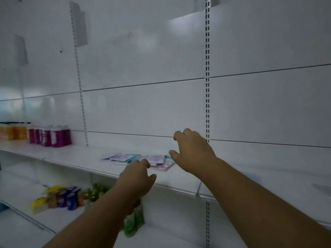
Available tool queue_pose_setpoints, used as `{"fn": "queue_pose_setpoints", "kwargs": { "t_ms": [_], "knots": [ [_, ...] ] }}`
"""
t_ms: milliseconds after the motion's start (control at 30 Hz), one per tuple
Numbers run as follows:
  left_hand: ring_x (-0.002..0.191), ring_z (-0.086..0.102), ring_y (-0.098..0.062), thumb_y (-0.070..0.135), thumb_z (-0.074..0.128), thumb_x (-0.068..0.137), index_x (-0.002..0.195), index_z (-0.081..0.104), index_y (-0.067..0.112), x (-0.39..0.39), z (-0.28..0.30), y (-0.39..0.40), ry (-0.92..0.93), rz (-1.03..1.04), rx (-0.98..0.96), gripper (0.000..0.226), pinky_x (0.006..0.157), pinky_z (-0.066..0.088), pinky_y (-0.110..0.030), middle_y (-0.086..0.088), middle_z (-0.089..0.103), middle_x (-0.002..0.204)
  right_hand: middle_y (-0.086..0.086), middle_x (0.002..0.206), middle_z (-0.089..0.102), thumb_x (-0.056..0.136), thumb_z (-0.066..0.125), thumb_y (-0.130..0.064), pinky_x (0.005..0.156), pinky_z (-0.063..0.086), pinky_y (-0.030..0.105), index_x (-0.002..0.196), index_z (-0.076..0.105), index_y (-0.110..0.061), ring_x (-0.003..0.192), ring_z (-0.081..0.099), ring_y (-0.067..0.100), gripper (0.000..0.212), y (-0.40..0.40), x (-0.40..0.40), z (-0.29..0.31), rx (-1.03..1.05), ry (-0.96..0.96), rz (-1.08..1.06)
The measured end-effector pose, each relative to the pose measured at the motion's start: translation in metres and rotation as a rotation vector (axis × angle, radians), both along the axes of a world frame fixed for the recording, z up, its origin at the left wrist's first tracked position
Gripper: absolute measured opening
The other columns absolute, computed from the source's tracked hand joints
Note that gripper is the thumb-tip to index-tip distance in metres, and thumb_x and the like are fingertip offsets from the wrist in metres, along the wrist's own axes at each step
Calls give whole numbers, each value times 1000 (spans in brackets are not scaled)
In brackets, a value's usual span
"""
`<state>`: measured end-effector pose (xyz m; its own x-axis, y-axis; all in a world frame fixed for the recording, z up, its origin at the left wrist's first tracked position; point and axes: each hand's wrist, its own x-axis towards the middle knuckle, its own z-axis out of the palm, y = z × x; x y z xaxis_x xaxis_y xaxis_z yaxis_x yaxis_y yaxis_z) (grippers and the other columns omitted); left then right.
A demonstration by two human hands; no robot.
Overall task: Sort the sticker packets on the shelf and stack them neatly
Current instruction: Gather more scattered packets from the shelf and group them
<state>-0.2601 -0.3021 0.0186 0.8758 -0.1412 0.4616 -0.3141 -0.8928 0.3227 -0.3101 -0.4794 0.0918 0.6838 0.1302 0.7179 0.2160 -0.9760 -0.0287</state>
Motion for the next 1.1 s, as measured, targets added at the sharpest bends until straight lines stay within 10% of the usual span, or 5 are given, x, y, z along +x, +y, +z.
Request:
{"fn": "queue_pose_setpoints", "kwargs": {
  "t_ms": [1100],
  "knots": [
    [105,56,-29,67,48,69,119,55,21,404,-20,220,310,-11,324,68,83,39,-39,-6,63,118,-1,111,57,86,56,-49,85,46,35,115,53,-25,101,53,20,38,234,318,-47,85,299,-228]
  ]
}}
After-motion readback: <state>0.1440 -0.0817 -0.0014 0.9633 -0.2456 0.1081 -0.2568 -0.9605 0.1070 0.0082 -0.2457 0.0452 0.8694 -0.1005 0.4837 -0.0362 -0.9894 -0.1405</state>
